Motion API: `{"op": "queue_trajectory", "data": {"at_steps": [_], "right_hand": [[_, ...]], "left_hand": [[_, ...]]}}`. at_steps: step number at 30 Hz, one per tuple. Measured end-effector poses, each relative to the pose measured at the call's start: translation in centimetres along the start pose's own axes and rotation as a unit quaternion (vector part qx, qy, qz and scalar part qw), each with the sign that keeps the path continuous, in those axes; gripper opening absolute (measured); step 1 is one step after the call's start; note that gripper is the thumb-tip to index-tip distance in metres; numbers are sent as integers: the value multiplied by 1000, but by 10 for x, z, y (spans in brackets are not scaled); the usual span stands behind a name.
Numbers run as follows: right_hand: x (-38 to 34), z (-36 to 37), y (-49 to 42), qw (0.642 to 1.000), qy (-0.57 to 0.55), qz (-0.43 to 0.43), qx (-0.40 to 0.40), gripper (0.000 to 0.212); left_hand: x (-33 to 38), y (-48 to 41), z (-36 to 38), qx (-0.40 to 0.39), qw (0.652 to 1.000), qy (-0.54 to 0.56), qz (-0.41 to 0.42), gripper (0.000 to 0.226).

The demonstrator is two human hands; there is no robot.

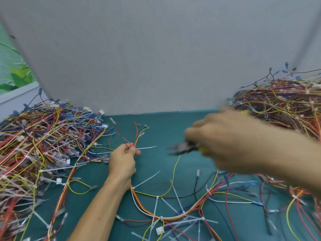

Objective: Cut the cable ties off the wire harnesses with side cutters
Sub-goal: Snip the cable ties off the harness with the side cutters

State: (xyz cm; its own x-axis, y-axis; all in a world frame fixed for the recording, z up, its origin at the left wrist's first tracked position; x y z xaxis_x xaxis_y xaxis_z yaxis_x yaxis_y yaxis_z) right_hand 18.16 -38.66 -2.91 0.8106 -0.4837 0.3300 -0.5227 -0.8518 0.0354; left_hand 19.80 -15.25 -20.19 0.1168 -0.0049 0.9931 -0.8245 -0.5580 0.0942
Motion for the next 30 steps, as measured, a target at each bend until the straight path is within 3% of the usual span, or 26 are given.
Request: {"op": "queue_trajectory", "data": {"at_steps": [4, 12, 18, 21, 26, 30], "right_hand": [[-70, 53, -44, 992, -92, -81, -18, 18], [-86, 93, -53, 984, -159, -81, -18, 13], [-18, 80, -52, 965, -249, 85, 3, 14], [8, 78, -52, 960, -231, 159, 7, 9], [64, 79, -47, 906, -262, 318, 91, 12], [79, 82, -65, 885, -280, 350, 128, 11]], "left_hand": [[2, 3, 2, -11, 999, 40, -9, 17], [7, 10, -2, -24, 990, 135, -33, 13], [10, 14, 2, -36, 983, 175, -40, 14], [19, 15, -1, -36, 978, 203, -24, 16], [26, 14, -6, -21, 980, 197, 4, 16], [19, 16, 0, -27, 988, 152, -9, 14]]}}
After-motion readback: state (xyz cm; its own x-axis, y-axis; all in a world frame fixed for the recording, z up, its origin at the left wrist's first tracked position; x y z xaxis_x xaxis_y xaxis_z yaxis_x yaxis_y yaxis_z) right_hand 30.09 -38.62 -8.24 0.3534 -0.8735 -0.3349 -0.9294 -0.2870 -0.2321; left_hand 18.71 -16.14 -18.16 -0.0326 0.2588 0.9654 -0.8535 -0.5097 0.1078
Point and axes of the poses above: each hand's wrist, its own y-axis away from the middle knuckle, its own z-axis out of the palm, x = y × z, the point moved 7 cm from there along -y, towards the middle knuckle, and after that the axes turned 9 degrees about -x, right-handed, at the moved point
